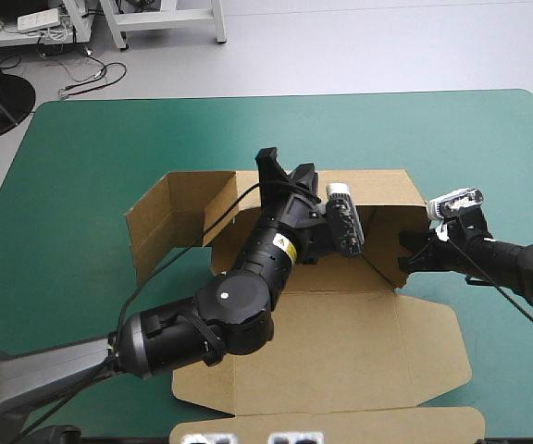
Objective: Fold the box
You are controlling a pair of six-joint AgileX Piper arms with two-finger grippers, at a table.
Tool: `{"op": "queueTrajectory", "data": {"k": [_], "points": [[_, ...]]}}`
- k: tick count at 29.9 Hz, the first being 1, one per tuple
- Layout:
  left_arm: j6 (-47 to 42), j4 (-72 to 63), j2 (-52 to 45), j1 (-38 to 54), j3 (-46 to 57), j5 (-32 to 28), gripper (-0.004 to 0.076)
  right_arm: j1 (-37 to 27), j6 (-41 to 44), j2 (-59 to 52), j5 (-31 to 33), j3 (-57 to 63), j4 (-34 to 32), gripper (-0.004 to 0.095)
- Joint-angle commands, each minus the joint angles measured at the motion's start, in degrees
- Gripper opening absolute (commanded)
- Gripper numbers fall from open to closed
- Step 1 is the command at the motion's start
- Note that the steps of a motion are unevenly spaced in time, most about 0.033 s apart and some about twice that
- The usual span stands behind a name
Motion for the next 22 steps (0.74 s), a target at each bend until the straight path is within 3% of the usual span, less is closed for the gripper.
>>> {"op": "queueTrajectory", "data": {"k": [1, 5, 10, 16, 22], "points": [[-2.47, 3.60, -4.35, 0.60, -2.03, -1.20, 0.0000, -0.02, 1.02, -1.21, 1.27, -1.51, 0.36, -0.0001], [-2.75, 5.10, -6.07, 2.59, -2.03, -1.32, 0.0000, -0.02, 2.55, -1.21, 0.79, -1.51, -1.74, -0.0001], [-6.36, 2.47, -6.72, 14.26, -2.87, -2.57, 0.0000, -0.02, 3.95, -1.21, 0.79, -1.51, -3.11, -0.0001], [-5.65, -18.59, -6.96, 33.29, -7.86, -8.69, 0.0000, 0.10, 12.20, -1.21, 2.91, -5.05, -7.65, 0.0000], [-0.19, -41.73, -6.95, 49.06, -14.34, -5.67, 0.0000, 0.10, 27.41, -1.21, 10.59, -16.40, -18.24, 0.0000]]}}
